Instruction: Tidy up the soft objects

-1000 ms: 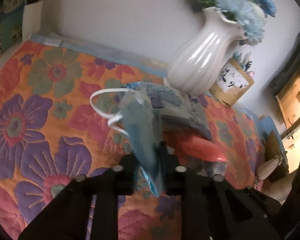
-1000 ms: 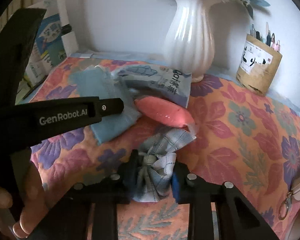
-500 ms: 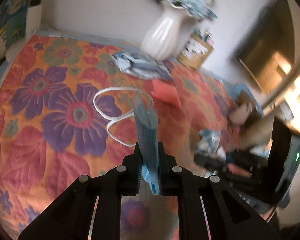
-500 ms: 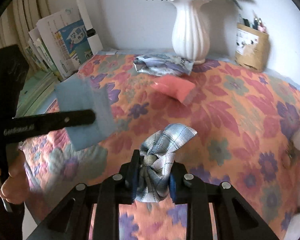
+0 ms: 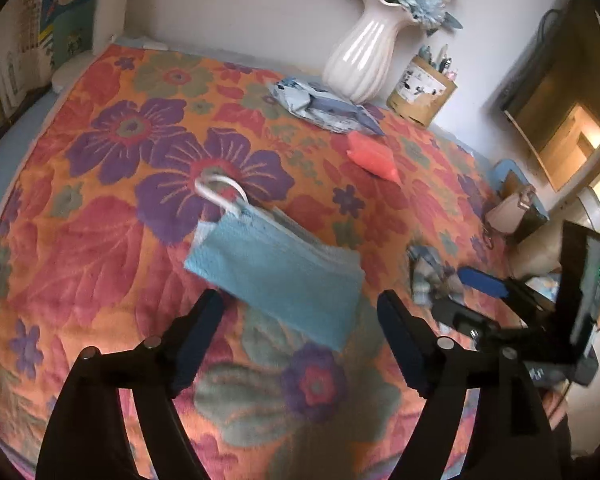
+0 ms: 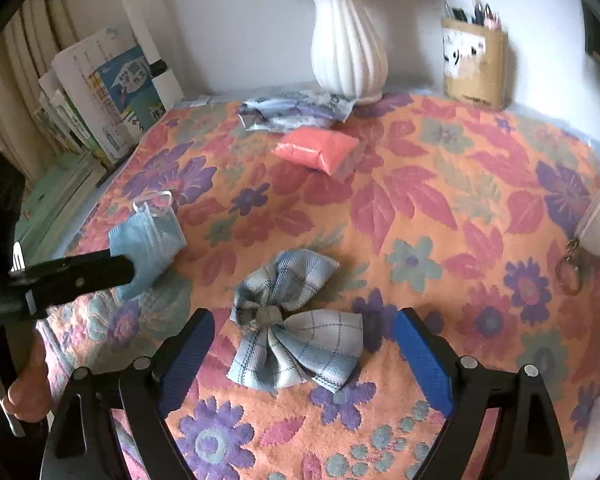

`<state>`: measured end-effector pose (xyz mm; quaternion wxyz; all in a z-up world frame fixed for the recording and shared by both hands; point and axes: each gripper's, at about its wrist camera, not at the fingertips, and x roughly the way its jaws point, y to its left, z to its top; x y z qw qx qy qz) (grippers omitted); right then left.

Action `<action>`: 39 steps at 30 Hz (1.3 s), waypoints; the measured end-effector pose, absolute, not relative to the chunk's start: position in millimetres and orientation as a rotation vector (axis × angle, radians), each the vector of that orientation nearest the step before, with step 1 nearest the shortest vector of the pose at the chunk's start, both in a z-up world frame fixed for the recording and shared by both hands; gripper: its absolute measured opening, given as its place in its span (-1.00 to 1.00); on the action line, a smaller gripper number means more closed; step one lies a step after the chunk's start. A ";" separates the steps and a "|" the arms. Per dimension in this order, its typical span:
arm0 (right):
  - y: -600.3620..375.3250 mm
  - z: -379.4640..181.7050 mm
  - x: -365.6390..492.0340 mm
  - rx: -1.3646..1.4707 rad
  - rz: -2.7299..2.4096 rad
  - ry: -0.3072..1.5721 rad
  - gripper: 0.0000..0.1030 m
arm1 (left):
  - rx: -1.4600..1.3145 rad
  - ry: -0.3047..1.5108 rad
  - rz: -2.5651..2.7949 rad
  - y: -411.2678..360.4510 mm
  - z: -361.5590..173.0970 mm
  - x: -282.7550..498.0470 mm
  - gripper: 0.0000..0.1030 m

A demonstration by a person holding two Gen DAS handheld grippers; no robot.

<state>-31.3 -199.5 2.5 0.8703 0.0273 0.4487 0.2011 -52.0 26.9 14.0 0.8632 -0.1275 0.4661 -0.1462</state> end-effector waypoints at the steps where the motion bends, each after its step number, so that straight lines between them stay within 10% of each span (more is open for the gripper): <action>1: -199.3 2.8 -31.8 0.059 0.429 0.936 0.76 | -0.265 0.978 -0.312 26.2 14.4 -53.0 0.54; 11: -173.1 -3.2 -39.5 -0.109 0.389 0.939 0.80 | -0.105 0.982 -0.218 -20.7 9.1 -30.1 0.75; 13: -168.9 -3.0 -42.2 -0.145 0.362 0.923 0.41 | -0.052 0.970 -0.193 -30.3 8.0 -25.5 0.68; 16: -167.9 0.5 -49.7 -0.156 0.388 0.883 -0.28 | 0.002 0.945 -0.148 -35.6 6.9 -24.9 0.09; 19: -164.4 3.1 -55.7 -0.184 0.385 0.851 -0.52 | 0.058 0.923 -0.141 -37.3 7.7 -30.5 -0.46; 39: -255.4 100.3 -131.4 0.032 0.292 0.691 -0.53 | -0.116 0.800 -0.595 -99.8 86.8 -100.9 -0.65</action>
